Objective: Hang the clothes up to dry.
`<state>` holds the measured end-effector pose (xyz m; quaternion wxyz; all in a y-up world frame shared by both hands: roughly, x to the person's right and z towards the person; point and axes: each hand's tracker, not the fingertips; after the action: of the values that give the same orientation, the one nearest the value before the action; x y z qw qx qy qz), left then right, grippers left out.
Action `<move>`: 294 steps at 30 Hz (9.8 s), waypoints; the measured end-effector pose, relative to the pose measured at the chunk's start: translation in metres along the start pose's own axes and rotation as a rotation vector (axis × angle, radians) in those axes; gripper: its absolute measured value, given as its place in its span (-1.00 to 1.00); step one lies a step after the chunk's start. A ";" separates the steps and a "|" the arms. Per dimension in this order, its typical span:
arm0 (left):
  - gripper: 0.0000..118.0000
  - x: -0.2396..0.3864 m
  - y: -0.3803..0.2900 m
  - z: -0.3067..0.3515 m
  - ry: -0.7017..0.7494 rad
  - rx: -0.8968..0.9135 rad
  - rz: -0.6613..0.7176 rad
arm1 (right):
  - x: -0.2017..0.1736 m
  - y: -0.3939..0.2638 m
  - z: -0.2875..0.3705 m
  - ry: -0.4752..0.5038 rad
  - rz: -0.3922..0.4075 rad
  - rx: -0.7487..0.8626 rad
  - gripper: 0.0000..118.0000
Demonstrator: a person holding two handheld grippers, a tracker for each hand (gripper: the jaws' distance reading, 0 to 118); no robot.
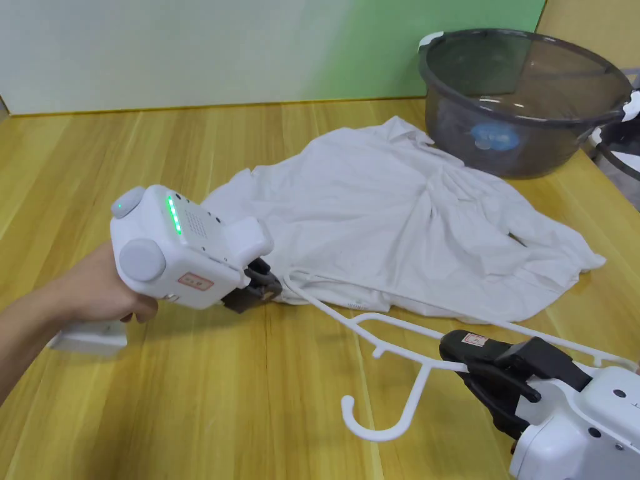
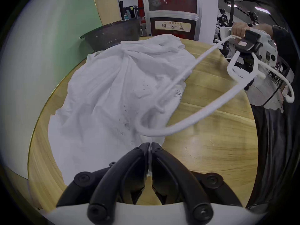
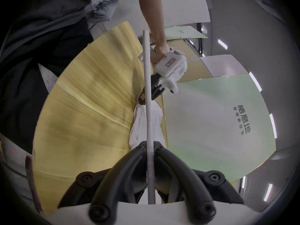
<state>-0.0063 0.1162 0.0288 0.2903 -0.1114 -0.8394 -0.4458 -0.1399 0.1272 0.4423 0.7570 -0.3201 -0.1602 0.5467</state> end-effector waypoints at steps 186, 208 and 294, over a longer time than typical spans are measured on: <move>-0.92 0.058 0.070 0.149 -0.058 0.705 0.081 | 0.017 0.051 -0.114 -0.419 -1.241 0.233 -0.89; 0.13 0.059 0.043 0.142 0.030 0.473 -0.030 | 0.021 0.051 -0.108 -0.397 -1.304 0.237 -0.89; -0.91 0.006 0.019 0.114 0.031 0.539 0.350 | 0.114 -0.010 -0.059 0.087 -1.477 -0.125 -1.00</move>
<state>-0.0471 0.2189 -0.0043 0.3945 -0.1661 -0.8909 -0.1522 -0.0575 0.2125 0.3932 0.9135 -0.1929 -0.3344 -0.1280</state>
